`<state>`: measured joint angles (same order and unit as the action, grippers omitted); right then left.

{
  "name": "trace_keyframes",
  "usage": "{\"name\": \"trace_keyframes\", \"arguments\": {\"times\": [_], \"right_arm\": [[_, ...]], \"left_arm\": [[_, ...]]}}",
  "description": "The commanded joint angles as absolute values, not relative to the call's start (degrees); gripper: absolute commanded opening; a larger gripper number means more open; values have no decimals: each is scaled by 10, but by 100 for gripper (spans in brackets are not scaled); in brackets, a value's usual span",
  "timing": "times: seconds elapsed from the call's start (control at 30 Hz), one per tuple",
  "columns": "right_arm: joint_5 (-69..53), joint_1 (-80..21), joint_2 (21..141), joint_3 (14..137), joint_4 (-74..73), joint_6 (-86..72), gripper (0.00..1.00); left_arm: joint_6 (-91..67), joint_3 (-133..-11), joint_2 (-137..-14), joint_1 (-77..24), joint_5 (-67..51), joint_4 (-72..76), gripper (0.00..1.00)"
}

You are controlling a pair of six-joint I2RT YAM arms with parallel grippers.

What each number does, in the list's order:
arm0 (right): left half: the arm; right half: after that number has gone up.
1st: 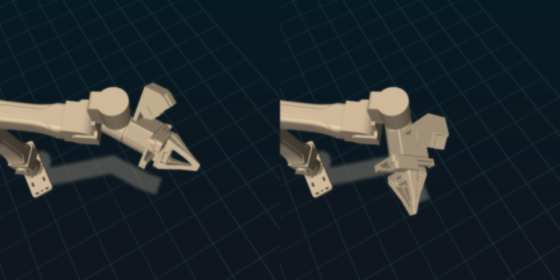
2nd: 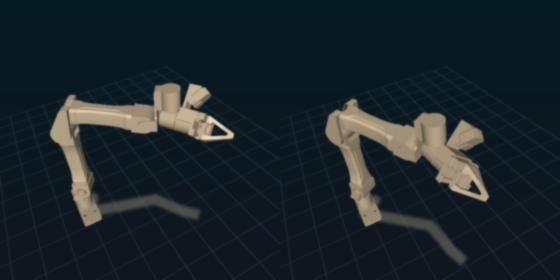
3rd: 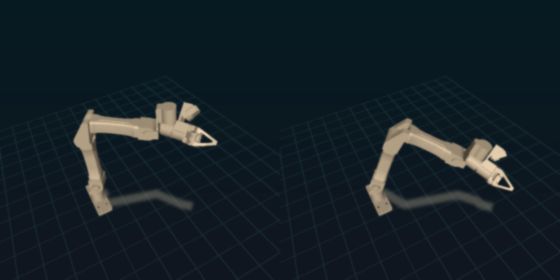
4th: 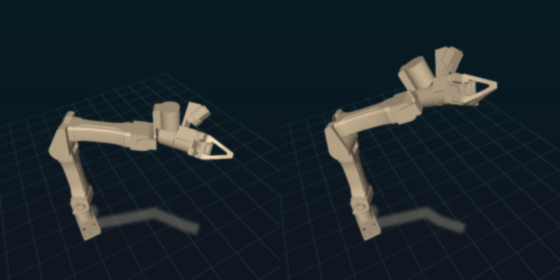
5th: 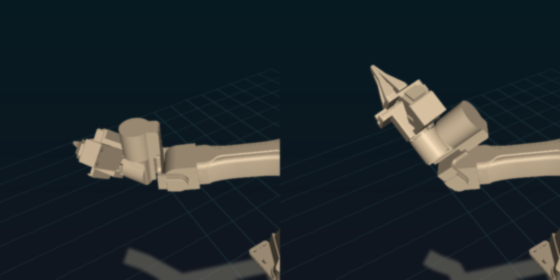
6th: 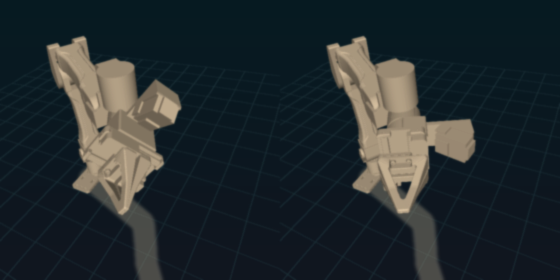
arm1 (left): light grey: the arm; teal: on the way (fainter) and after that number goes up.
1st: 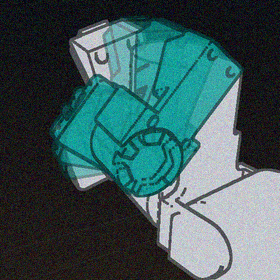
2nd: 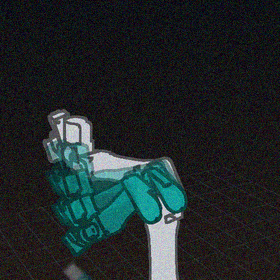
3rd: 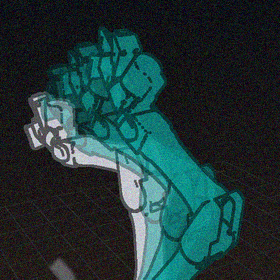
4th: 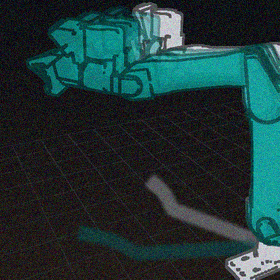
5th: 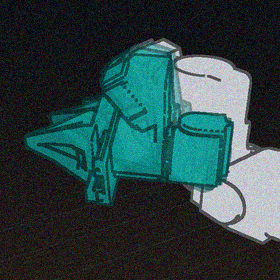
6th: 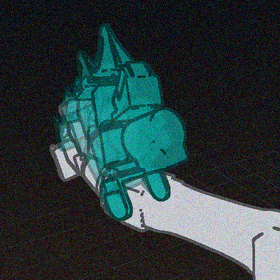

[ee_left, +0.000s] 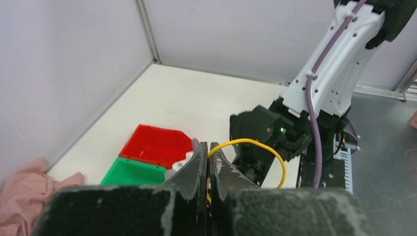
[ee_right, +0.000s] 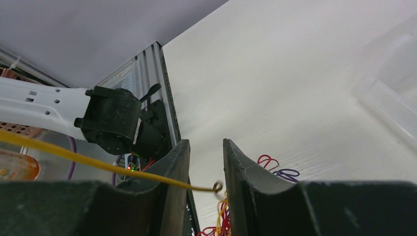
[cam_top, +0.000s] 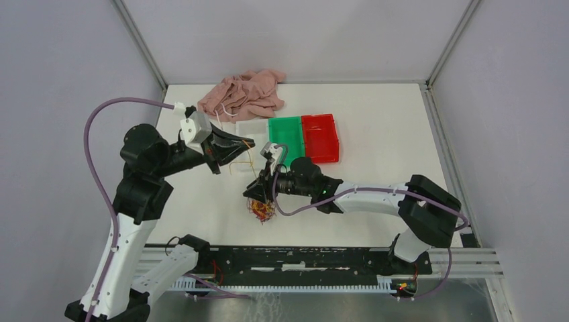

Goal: Untangle the cables
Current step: Untie the cable.

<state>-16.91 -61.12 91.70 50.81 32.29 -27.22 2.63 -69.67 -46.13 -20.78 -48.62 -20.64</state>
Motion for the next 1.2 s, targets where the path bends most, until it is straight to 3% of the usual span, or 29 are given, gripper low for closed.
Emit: {"name": "trace_keyframes", "arguments": {"times": [0.0,0.4,0.83,1.0,1.17], "right_arm": [[-167,-611,939,483,406,-319,38],[-105,-586,989,401,450,-342,39],[-41,-566,974,313,459,-344,42],[-27,-560,949,288,450,-347,47],[-19,-554,879,298,386,-346,56]], "left_arm": [[-9,-758,-469,-210,-503,-163,3],[-3,-856,-498,-210,-488,-132,3],[69,-1016,-564,-210,-366,-13,3],[98,-1051,-589,-210,-352,-9,3],[101,-975,-568,-210,-356,-23,3]]}}
